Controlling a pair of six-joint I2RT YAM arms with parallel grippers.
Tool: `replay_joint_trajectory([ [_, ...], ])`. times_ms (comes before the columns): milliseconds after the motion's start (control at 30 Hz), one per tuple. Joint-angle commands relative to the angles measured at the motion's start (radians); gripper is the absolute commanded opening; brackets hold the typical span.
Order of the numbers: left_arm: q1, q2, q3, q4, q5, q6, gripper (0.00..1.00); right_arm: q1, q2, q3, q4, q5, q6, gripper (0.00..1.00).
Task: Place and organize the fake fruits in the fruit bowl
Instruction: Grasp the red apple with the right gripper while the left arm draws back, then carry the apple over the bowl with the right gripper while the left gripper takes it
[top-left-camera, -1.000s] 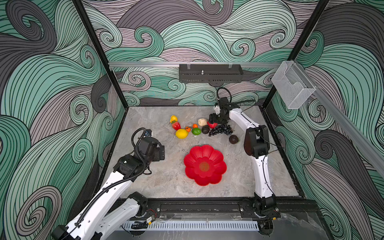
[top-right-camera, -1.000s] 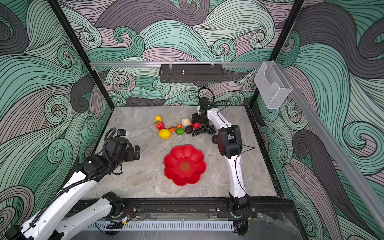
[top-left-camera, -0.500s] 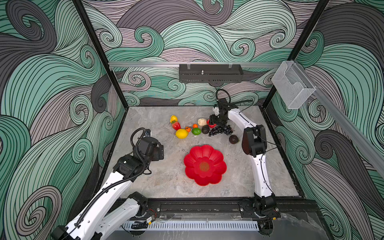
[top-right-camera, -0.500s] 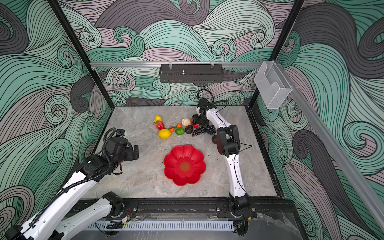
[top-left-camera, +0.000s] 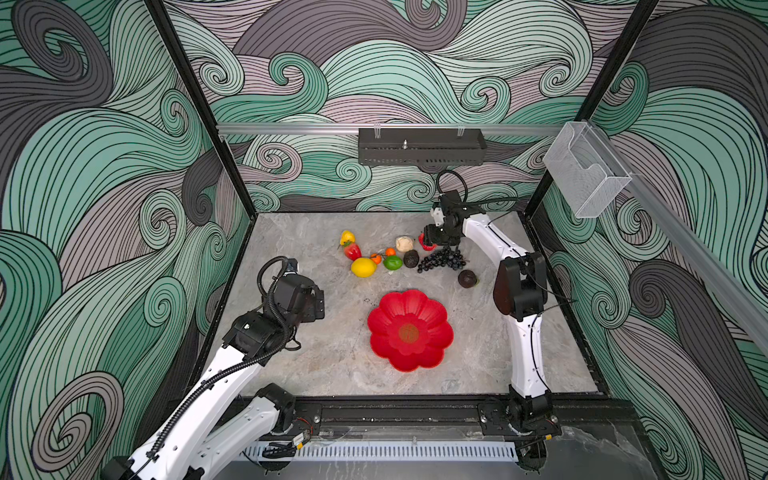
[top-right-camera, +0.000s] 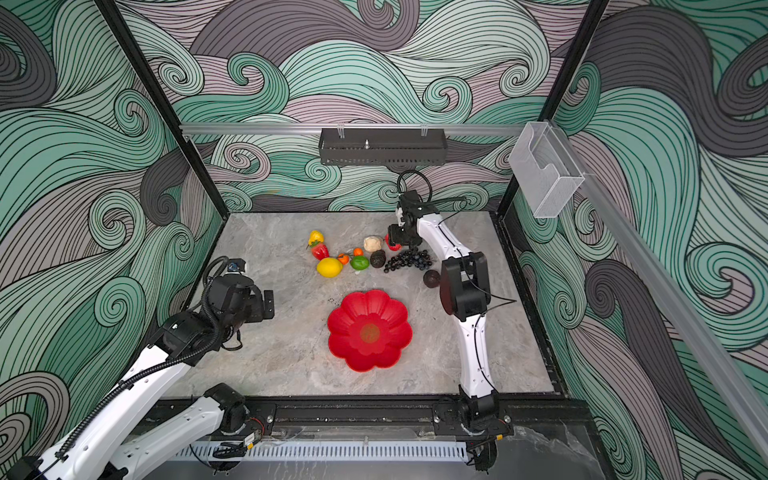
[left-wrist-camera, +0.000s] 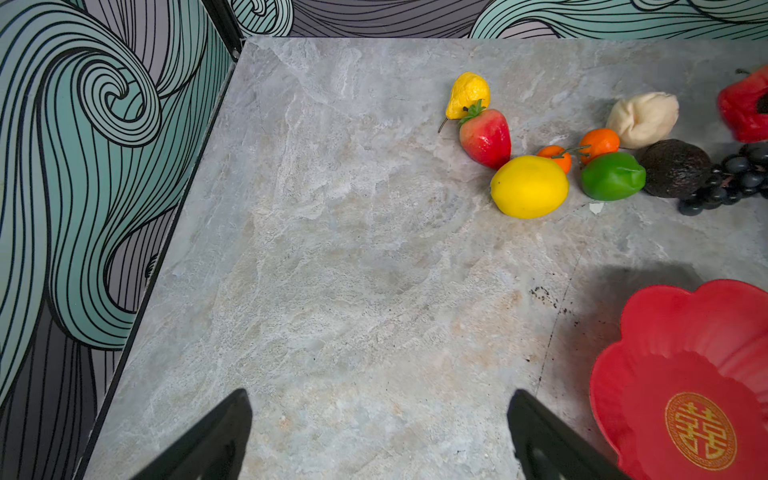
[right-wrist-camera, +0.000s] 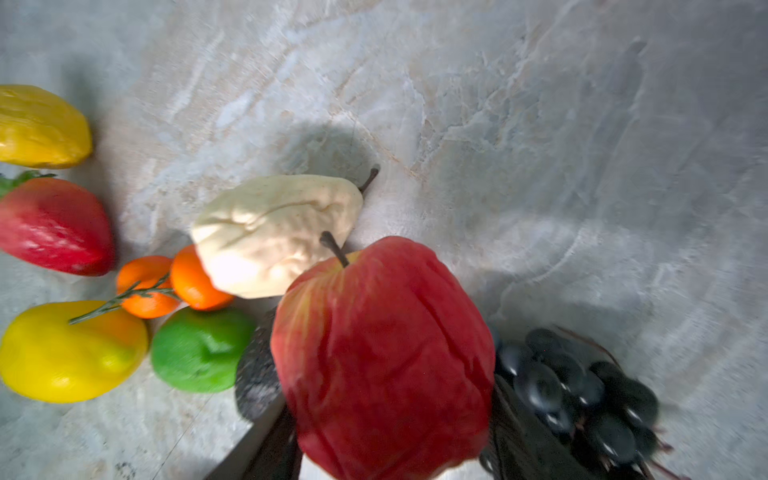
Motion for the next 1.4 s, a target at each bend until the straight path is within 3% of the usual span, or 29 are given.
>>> replay_joint_trajectory([
  [0,0.017,0.007,0.039,-0.017,0.001,-0.004,0.99,0.007,-0.103,-0.077,0.053,0.002,0.022,0.64],
  [233,0.051,0.02,0.036,0.001,0.076,-0.002,0.99,0.045,-0.353,-0.386,0.192,-0.071,0.105,0.64],
  [533,0.105,0.125,0.044,0.059,0.386,0.01,0.99,0.142,-0.658,-0.802,0.353,-0.202,0.239,0.62],
  [867,0.022,0.359,0.07,0.316,0.792,-0.328,0.97,0.297,-0.855,-1.106,0.555,-0.302,0.254,0.61],
  [1100,-0.099,0.44,0.057,0.455,0.789,-0.435,0.96,0.41,-0.852,-1.257,0.762,-0.301,0.286,0.6],
  [1367,-0.145,0.524,0.065,0.486,0.789,-0.485,0.95,0.471,-0.86,-1.329,0.911,-0.266,0.313,0.6],
])
